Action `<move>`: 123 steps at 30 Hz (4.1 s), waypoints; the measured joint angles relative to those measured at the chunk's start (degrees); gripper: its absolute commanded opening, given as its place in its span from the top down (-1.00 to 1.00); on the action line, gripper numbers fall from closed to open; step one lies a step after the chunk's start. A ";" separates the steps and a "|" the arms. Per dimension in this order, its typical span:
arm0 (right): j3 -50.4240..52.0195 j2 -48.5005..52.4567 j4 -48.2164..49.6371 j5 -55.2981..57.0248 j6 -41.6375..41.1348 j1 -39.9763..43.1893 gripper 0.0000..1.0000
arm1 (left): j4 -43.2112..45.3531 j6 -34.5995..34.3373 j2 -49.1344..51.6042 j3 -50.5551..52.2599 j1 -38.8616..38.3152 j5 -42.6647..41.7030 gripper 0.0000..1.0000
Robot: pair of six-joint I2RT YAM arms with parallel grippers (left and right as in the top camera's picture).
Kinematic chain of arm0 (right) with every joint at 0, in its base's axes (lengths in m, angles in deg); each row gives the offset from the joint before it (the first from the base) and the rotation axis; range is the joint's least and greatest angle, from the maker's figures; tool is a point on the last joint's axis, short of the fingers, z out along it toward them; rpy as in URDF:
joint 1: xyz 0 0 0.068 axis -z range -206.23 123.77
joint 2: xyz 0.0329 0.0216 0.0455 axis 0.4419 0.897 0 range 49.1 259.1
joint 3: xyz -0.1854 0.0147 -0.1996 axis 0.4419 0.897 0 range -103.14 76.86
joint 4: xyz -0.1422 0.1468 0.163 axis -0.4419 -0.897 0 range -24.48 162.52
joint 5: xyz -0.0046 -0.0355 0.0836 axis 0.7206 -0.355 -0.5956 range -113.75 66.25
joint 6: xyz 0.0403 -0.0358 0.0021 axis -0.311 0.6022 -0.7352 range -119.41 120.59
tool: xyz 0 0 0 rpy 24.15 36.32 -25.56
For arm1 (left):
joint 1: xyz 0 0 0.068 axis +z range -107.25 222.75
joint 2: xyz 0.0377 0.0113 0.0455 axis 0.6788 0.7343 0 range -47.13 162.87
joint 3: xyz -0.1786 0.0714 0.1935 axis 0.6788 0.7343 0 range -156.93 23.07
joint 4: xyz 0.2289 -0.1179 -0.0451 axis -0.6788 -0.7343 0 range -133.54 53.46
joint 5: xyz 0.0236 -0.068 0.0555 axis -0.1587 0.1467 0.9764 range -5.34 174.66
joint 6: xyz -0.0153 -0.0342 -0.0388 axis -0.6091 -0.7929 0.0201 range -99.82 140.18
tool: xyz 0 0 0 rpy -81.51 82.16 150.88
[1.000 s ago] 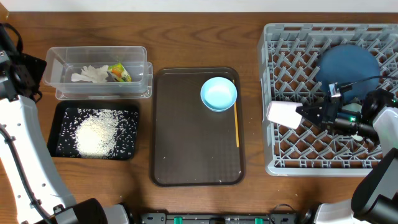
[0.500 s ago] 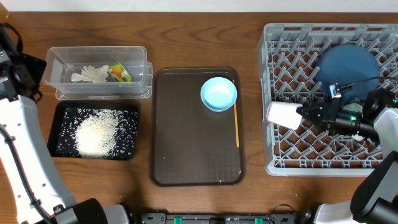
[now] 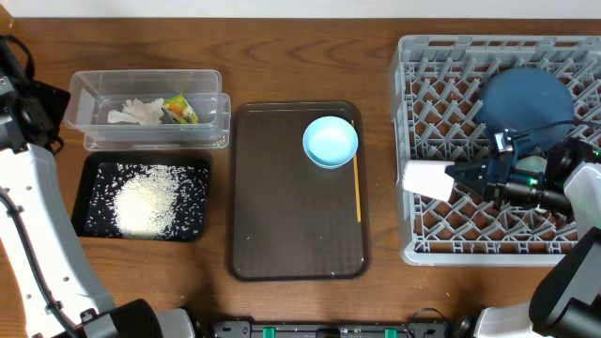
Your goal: Sort waste into correct bins and load items into the dishwasher rack
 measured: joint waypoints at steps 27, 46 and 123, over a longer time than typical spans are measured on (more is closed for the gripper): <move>2.51 0.02 1.05 -3.04 3.30 -3.78 0.98 | -0.02 0.00 0.00 0.00 0.00 0.00 -0.90; 2.60 -0.37 1.18 1.62 -2.73 -0.96 0.98 | 0.00 0.00 0.00 0.00 0.00 0.00 -0.89; -4.66 -40.63 -17.81 79.38 -63.21 16.72 -0.99 | -0.39 0.00 0.00 0.00 0.00 0.00 -0.90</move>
